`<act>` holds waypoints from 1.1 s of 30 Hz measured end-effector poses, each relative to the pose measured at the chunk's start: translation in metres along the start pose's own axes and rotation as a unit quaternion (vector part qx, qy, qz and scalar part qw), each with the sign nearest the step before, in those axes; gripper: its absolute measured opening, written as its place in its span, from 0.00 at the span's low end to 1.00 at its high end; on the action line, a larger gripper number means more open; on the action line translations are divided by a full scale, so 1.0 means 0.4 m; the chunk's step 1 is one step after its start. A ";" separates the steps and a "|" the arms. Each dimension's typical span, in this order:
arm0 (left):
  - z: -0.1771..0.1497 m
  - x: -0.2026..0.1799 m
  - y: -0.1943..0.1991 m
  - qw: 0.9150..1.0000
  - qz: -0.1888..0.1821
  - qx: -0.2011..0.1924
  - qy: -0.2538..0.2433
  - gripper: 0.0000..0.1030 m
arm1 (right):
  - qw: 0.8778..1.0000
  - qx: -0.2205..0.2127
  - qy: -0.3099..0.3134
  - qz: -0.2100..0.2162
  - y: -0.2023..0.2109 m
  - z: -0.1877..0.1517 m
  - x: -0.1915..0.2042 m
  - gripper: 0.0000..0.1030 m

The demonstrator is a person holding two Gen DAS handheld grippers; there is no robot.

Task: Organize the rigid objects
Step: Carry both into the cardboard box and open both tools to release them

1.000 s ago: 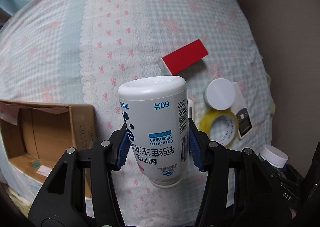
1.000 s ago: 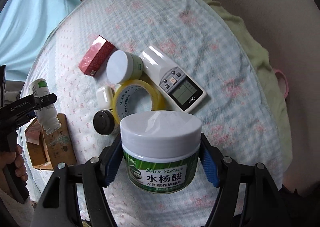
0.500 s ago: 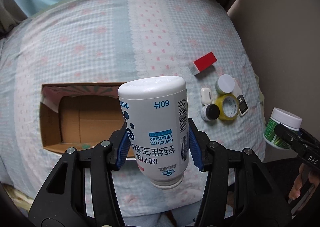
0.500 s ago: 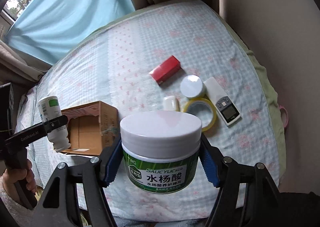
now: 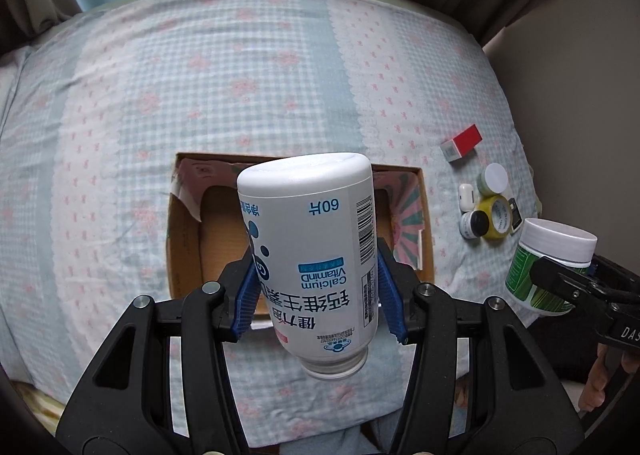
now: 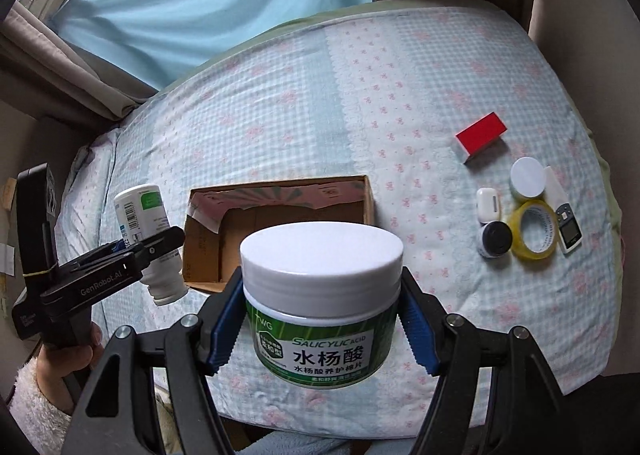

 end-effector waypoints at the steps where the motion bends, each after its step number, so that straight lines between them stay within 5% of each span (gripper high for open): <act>1: 0.001 0.018 -0.014 1.000 0.000 0.005 -0.003 0.47 | 1.000 0.005 0.001 -0.003 -0.019 0.001 0.017 0.64; 9: -0.008 0.111 -0.193 0.998 0.007 0.065 -0.025 0.47 | 0.998 0.060 -0.019 -0.014 -0.210 0.011 0.088 0.64; 19: -0.055 0.157 -0.414 0.990 0.025 0.127 -0.064 0.47 | 0.985 0.156 -0.055 -0.041 -0.488 -0.018 0.031 0.64; 30: -0.101 0.182 -0.493 0.983 0.043 0.152 -0.098 0.48 | 0.980 0.190 -0.047 -0.037 -0.576 -0.067 0.030 0.64; 31: -0.095 0.179 -0.484 0.984 0.042 0.141 -0.104 0.51 | 0.981 0.185 -0.051 -0.032 -0.575 -0.064 0.030 0.64; 33: -0.088 0.145 -0.463 0.985 0.012 0.127 -0.117 0.91 | 0.983 0.172 -0.055 -0.038 -0.567 -0.057 0.023 0.64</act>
Point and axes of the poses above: each gripper's, at about its wrist camera, not at the fingertips, and y roughly against the way its jaws point, x to its left, z to its top, the point moved 10 cm from there along -y, roughly the way its jaws point, and after that the axes turned 1 degree about x, right-handed, at the moved point
